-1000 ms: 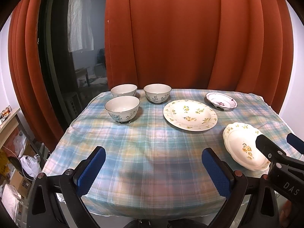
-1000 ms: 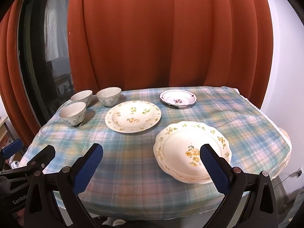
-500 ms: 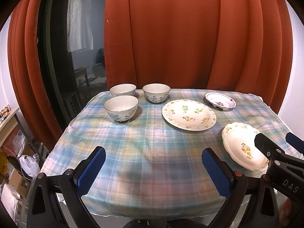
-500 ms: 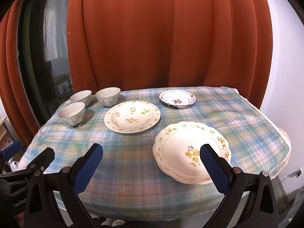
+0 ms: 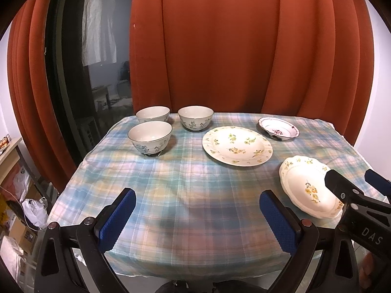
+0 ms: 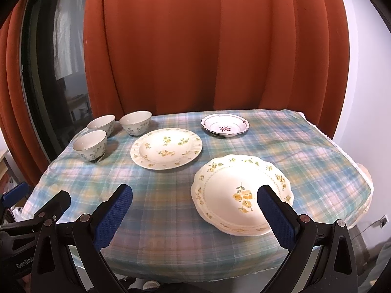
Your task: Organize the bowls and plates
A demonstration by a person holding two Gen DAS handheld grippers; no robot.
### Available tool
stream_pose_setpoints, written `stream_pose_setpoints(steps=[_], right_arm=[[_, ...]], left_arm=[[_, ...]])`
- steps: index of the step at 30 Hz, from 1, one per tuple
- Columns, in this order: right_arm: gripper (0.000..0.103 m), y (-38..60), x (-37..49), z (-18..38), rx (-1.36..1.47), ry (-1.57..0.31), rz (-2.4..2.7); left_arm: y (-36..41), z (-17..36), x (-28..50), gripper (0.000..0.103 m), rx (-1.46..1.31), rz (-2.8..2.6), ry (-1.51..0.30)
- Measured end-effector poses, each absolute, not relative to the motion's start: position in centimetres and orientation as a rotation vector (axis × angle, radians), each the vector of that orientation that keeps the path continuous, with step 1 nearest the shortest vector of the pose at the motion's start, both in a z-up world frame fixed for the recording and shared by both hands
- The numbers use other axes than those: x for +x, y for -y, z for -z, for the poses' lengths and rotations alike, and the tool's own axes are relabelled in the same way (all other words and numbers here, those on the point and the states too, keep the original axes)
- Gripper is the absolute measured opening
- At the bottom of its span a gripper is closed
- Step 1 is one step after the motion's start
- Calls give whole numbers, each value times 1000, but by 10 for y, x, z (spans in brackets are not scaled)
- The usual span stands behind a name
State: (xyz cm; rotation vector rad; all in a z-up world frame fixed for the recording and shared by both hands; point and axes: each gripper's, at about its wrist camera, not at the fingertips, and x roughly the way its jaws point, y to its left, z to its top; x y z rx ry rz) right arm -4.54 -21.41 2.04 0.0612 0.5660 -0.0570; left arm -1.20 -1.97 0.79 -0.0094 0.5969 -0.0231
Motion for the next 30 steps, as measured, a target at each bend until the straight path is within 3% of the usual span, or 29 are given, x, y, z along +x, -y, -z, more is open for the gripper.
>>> stream_pose_setpoints(steps=[30], right_arm=[[103,187,-11,-27,116,-633,177]], left_arm=[[-13,-20,42,102,16,157,-601]])
